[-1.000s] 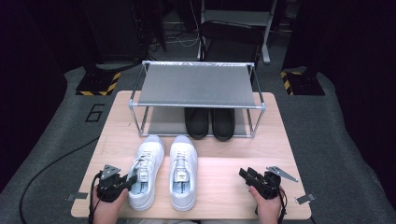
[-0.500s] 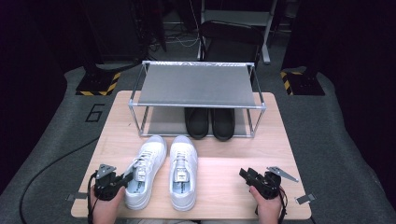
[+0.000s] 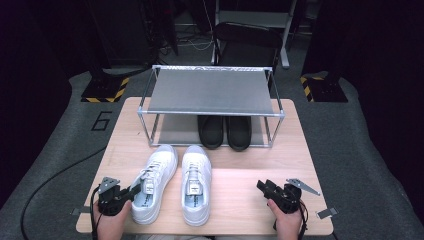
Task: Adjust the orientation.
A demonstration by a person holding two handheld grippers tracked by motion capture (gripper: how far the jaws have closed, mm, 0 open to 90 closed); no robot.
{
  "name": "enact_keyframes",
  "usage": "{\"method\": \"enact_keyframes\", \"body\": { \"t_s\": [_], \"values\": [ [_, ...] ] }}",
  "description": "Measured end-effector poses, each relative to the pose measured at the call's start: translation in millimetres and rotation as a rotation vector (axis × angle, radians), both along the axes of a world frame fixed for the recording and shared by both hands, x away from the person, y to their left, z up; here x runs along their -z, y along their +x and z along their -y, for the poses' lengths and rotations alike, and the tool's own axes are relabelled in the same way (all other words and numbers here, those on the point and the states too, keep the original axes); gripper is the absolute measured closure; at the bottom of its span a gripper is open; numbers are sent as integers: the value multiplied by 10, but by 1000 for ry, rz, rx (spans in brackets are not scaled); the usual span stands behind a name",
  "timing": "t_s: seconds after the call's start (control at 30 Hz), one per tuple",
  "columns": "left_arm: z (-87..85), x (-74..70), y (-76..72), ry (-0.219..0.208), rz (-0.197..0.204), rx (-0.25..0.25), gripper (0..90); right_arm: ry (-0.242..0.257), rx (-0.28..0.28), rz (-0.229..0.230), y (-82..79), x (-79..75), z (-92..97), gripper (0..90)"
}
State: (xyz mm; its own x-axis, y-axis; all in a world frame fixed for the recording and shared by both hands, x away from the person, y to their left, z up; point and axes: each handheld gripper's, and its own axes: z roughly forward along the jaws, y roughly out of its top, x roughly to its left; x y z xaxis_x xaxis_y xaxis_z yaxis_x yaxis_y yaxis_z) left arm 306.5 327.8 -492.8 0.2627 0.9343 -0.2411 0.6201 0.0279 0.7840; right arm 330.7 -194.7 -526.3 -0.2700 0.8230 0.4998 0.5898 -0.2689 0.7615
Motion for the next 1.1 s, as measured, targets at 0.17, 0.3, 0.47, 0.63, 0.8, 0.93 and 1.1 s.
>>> {"method": "enact_keyframes", "body": {
  "t_s": [0.17, 0.3, 0.47, 0.63, 0.8, 0.93, 1.1],
  "values": [
    [-17, -17, -16, -14, 37, -18, 819, 0, 5, 0, -1, 0, 8, 520],
    [-36, -27, -37, -28, 76, -25, 819, 9, 11, -17, -7, -2, 12, 520],
    [-49, -58, -67, -28, 109, -26, 819, 14, 13, -5, -1, 4, 23, 518],
    [-49, -72, -77, -30, 124, -16, 817, 29, 19, -22, -7, 3, 28, 518],
    [-44, -86, -86, -40, 139, -14, 816, 38, 24, -27, -6, 10, 40, 518],
    [-58, -120, -108, -43, 151, -16, 816, 38, 26, -27, -5, 13, 41, 517],
    [-79, -164, -130, -50, 169, -17, 815, 44, 26, -22, -2, 17, 46, 517]
  ]
}}
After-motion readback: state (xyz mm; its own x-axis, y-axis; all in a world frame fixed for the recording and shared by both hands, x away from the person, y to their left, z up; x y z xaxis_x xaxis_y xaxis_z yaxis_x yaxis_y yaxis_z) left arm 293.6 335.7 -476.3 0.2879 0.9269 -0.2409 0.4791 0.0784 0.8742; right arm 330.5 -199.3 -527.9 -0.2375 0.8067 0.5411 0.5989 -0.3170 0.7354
